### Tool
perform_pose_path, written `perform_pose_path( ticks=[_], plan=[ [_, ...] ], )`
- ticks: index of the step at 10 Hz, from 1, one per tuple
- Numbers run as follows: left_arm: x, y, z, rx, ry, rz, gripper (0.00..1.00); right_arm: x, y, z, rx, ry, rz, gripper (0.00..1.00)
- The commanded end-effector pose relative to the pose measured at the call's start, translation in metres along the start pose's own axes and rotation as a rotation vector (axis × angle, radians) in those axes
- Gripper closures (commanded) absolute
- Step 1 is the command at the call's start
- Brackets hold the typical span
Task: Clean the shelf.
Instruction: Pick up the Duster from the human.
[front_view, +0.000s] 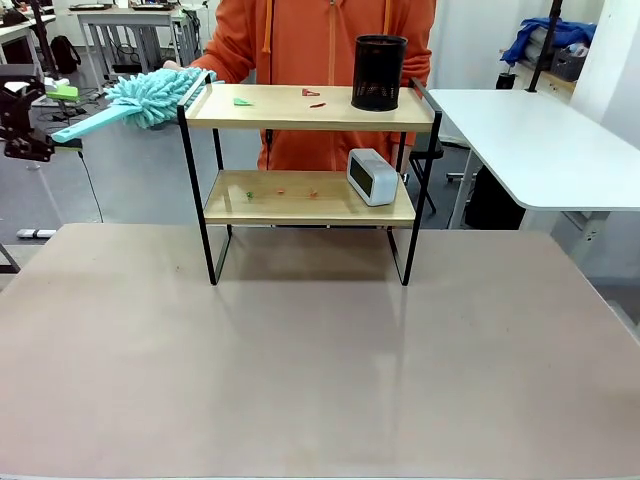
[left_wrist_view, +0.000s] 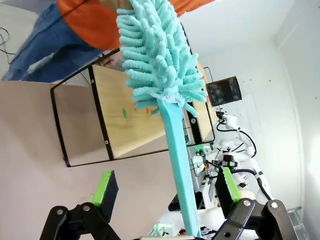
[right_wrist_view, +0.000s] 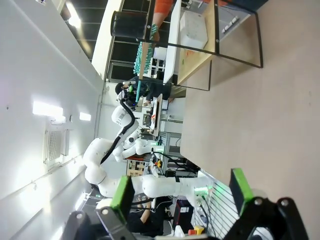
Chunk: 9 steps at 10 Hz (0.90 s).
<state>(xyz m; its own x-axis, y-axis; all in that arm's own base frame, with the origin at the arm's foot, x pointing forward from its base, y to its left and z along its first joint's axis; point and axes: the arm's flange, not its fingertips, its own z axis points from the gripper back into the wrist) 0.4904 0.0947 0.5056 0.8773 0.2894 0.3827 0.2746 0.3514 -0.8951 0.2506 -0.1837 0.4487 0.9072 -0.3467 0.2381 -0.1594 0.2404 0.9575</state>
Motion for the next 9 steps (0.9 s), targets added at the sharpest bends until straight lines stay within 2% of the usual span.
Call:
perform_pose_path(
  ticks=[1, 3, 5, 9],
  plan=[
    [0.013, 0.003, -0.009, -0.077, 0.041, 0.07, 0.0, 0.0, 0.0, 0.002, -0.002, 0.008, 0.029, 0.0],
    [0.015, 0.006, -0.019, -0.108, 0.06, 0.139, 0.0, 0.0, 0.0, 0.002, -0.002, 0.008, 0.029, 0.0],
    [0.012, 0.005, -0.032, -0.149, 0.124, 0.201, 0.0, 0.0, 0.0, 0.002, -0.002, 0.008, 0.029, 0.0],
    [0.008, 0.009, -0.037, -0.177, 0.114, 0.225, 0.0, 0.0, 0.0, 0.002, -0.002, 0.008, 0.029, 0.0]
  ],
)
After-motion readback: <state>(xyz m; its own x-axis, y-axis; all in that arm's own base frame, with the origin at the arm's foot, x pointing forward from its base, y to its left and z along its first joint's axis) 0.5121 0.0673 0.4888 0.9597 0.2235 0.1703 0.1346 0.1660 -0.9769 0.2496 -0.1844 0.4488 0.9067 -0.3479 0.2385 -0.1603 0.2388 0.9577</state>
